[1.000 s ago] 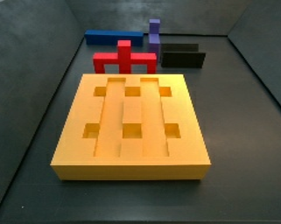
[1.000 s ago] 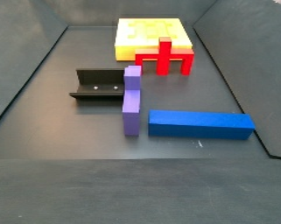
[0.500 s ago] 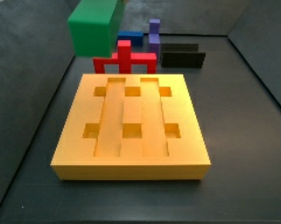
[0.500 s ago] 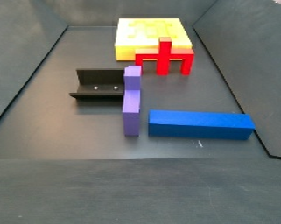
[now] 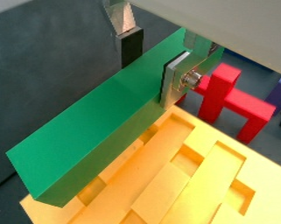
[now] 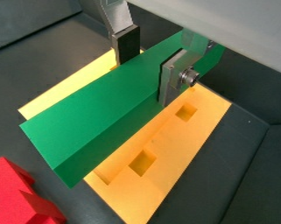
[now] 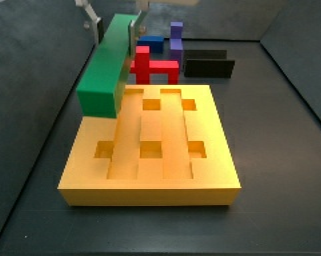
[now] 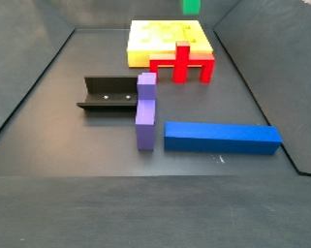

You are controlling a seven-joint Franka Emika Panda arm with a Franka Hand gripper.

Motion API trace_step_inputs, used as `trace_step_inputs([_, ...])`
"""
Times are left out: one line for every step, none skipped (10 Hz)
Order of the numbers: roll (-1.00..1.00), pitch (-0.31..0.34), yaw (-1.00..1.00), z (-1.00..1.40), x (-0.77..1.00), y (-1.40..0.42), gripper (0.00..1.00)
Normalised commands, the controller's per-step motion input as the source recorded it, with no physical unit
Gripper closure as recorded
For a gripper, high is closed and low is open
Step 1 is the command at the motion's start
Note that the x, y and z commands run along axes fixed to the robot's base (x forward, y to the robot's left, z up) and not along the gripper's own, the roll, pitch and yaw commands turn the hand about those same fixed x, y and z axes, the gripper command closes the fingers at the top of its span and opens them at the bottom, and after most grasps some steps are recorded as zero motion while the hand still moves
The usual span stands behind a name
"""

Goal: Pick up the green object. Move up. Move to above the board. Insert the green object.
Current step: Insert the green object.

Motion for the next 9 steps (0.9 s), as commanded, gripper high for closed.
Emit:
trace_step_inputs([-0.21, 0.003, 0.01, -0.72, 0.0, 0.0, 1.0])
trace_step_inputs([-0.13, 0.01, 0.04, -0.86, 0.0, -0.11, 1.0])
trace_step_inputs([0.12, 0.05, 0.06, -0.87, 0.04, -0.56, 1.0])
trace_step_inputs([0.13, 0.059, 0.09, -0.78, 0.13, -0.44, 1.0])
trace_step_inputs([0.13, 0.061, 0.08, -0.76, 0.22, -0.29, 1.0])
trace_step_inputs([0.12, 0.066, 0.06, -0.68, 0.15, -0.31, 1.0])
trace_step_inputs([0.17, 0.103, 0.01, -0.57, 0.21, -0.09, 1.0])
trace_step_inputs([0.12, 0.14, 0.0, -0.32, 0.35, 0.0, 1.0])
trace_step_inputs([0.1, 0.131, 0.09, -0.31, 0.38, 0.0, 1.0])
